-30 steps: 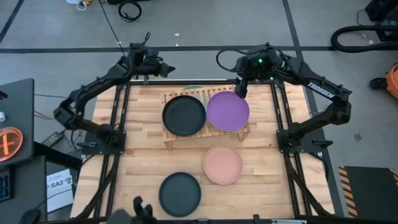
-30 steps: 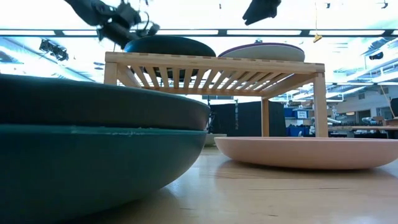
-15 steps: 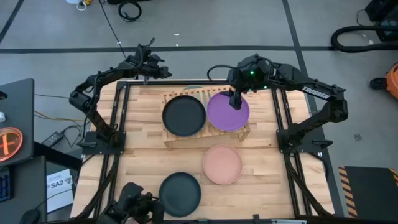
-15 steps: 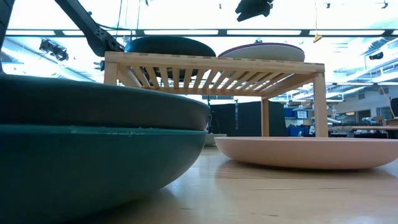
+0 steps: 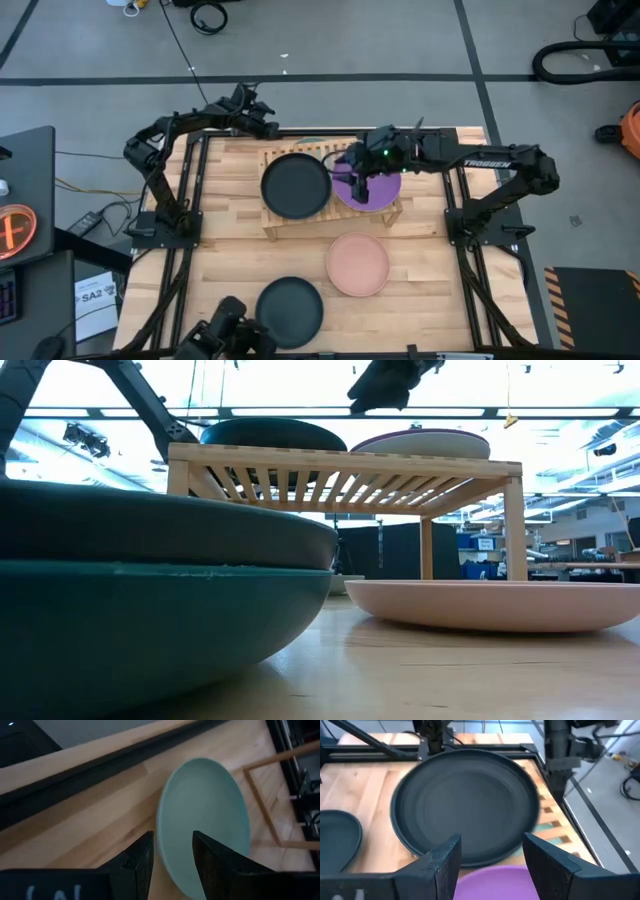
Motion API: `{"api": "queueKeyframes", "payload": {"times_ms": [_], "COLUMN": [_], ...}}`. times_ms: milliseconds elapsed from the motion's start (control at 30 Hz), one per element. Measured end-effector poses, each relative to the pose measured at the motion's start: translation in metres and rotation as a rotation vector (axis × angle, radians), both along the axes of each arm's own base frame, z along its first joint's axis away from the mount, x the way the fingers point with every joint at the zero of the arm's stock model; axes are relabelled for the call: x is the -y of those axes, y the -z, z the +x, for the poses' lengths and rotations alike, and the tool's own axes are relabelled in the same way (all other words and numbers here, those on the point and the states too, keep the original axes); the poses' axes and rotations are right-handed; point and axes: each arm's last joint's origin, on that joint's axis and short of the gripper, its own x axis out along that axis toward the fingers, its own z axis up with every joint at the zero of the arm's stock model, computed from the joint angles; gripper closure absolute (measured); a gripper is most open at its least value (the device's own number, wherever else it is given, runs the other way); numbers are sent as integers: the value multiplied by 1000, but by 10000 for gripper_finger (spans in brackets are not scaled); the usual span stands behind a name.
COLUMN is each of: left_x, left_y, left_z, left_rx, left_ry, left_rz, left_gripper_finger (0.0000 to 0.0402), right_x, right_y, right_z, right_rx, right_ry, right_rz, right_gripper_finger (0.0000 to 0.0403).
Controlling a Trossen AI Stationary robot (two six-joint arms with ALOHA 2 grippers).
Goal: Place and stack plates onto a shelf
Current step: Stack the green plate on top of the purple plate on the shelf
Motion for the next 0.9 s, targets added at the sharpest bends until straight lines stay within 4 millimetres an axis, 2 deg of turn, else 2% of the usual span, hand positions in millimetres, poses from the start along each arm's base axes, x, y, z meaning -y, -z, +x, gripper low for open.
{"api": "queueKeyframes", "payload": {"times_ms": [300, 600, 900], "left_x": [15, 24, 25], "left_y": [2, 5, 7], "left_z": [18, 27, 26], "left_rx": [-48, -109, -132], "left_ry": [73, 83, 78], "left_rz": [34, 47, 32], "left_gripper_finger": [260, 260, 260], "right_x": [-13, -23, -24], "right_y": [22, 22, 22], "right_z": [6, 6, 7], "right_rx": [38, 38, 38], "right_ry": [-44, -76, -81], "right_rz": [-4, -4, -5], "right_gripper_finger": [186, 186, 186]}}
